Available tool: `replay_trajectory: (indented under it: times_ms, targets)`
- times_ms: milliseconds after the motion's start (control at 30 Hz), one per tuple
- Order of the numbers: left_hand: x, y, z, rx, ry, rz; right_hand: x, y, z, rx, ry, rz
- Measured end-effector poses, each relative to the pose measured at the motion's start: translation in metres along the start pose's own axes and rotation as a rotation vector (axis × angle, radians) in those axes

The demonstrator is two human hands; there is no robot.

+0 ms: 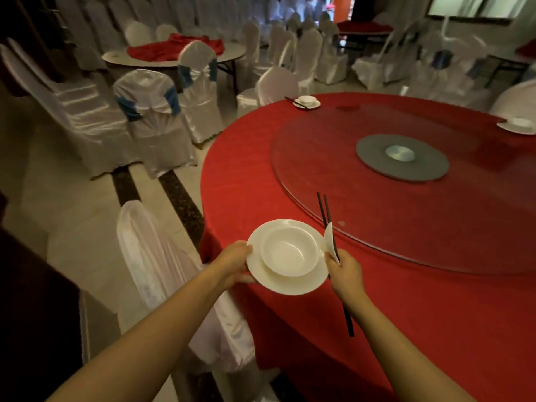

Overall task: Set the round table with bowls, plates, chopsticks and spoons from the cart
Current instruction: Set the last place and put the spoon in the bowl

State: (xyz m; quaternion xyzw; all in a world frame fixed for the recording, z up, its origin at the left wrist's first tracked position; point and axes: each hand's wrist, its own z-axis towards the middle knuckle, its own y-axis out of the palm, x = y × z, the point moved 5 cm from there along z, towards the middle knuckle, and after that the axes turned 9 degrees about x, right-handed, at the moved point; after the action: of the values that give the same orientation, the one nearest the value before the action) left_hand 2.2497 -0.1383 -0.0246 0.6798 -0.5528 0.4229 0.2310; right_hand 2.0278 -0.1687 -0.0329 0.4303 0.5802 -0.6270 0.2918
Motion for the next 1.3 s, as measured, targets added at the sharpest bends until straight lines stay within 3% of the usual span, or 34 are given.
replay_trajectory:
  times_ms: [267,633,900,1100,1300]
  targets:
    - [0.02,0.005,0.08,-0.161,-0.087,0.202,0.017,0.04,0.014,0.148,0.139,0.007]
    - [0.016,0.02,0.17,-0.246,-0.018,0.602,0.064,0.084,0.024,0.272,0.308,-0.074]
    - [0.006,0.029,0.223,-0.419,-0.049,0.684,0.075,0.117,0.018,0.455,0.426,-0.129]
    - [0.004,0.019,0.249,-0.489,0.009,0.742,0.07,0.145,0.014,0.528,0.494,-0.16]
    - [0.006,0.017,0.271,-0.474,0.177,0.785,0.062,0.158,0.014,0.591,0.518,-0.208]
